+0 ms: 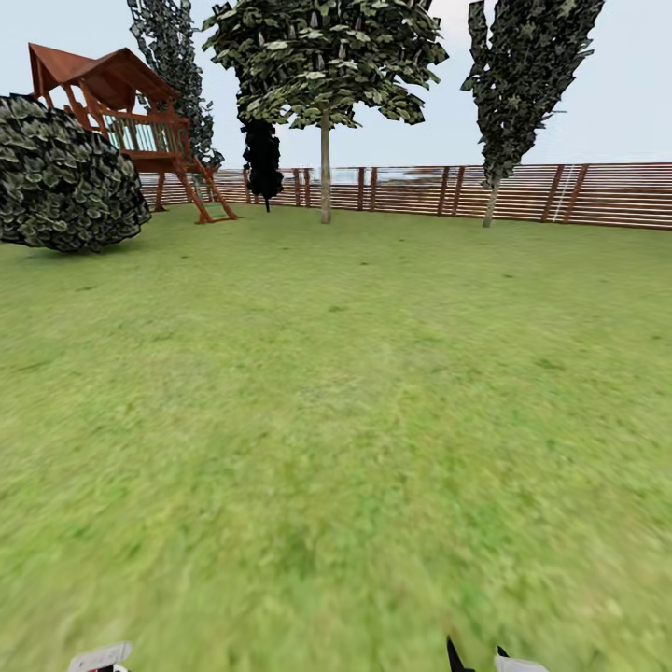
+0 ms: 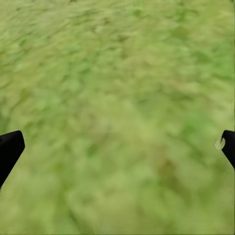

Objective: In the garden, pick up the pesticide atomizer on the floor and spray pesticide onto both trees until each tree trunk is fully covered.

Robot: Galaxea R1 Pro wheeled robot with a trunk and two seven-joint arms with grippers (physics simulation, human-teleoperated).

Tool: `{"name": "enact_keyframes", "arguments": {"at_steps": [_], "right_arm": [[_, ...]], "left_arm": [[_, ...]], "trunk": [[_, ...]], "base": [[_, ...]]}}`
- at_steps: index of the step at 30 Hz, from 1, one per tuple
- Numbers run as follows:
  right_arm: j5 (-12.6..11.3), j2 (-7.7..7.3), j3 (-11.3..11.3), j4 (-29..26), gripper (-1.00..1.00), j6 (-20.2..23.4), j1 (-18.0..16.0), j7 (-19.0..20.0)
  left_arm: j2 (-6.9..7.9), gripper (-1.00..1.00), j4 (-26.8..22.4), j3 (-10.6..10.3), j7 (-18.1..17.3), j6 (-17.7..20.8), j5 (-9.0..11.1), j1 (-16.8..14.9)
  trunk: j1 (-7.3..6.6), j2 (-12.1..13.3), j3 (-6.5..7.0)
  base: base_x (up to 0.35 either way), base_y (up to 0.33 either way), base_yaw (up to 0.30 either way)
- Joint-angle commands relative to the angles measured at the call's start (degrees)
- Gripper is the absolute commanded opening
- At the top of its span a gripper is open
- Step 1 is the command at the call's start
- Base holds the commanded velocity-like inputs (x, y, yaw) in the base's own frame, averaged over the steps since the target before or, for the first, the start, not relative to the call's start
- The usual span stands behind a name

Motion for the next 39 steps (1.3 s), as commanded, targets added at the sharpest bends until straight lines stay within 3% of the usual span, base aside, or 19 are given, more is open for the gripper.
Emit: {"name": "enact_keyframes", "arguments": {"at_steps": [1, 39], "right_arm": [[0.0, 0.0, 0.0, 0.0, 1.0, 0.0, 0.0, -0.01], [0.0, 0.0, 0.0, 0.0, 1.0, 0.0, 0.0, -0.01]], "left_arm": [[0.0, -1.0, -0.01, 0.02, -0.02, 0.0, 0.02, 0.0], [0.0, -1.0, -0.01, 0.02, -0.02, 0.0, 0.02, 0.0]], "trunk": [[0.0, 0.0, 0.0], [0.0, 0.0, 0.0]], "base": [[0.338, 0.0, 0.0], [0.338, 0.0, 0.0]]}}
